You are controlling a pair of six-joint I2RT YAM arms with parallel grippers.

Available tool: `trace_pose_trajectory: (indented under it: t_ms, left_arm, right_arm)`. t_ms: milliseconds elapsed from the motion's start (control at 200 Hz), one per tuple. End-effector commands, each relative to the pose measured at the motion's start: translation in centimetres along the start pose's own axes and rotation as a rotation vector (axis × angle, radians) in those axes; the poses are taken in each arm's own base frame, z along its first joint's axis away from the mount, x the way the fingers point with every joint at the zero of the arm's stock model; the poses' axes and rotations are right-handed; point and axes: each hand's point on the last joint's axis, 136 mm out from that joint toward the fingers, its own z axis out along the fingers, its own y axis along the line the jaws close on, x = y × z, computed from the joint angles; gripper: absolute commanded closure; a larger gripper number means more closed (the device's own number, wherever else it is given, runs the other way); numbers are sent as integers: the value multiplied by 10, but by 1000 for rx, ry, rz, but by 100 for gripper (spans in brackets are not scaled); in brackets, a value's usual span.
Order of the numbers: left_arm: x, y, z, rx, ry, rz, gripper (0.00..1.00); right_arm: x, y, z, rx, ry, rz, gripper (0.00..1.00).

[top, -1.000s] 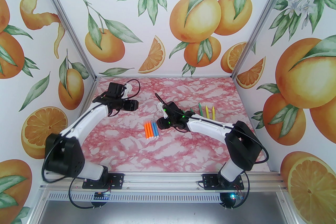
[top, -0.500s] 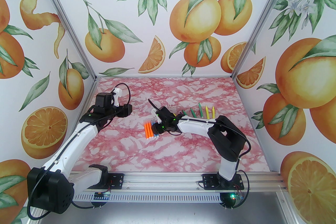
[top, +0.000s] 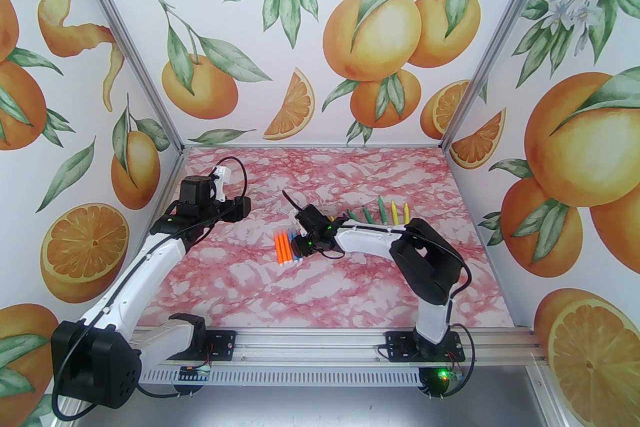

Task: Open the pen caps

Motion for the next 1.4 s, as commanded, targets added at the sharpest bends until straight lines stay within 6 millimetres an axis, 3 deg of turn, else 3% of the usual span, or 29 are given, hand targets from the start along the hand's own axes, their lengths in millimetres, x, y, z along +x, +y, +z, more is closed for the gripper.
trace_pose_trajectory:
  t_ms: [0,610,730,1046,1396]
  left_arm:
    - [-6,-1,-6,8,-37,-3,28]
    - [-7,-1,-6,13,-33,-9,28]
    - [-8,-1,-7,14,-36,-11,28]
    - [-3,-7,-1,50,-6,-29,28]
    - [5,-29,19,203,31,-94,29]
  right_arm:
    - [-1,-4,5,45,18,-5,61]
    - [22,-57,3,378,150,-86,64]
    - [23,-62,4,405,162,-101,69]
    - [17,-55,0,300,130,-43,84]
    - [-23,-36,-51,43,-73,32,94]
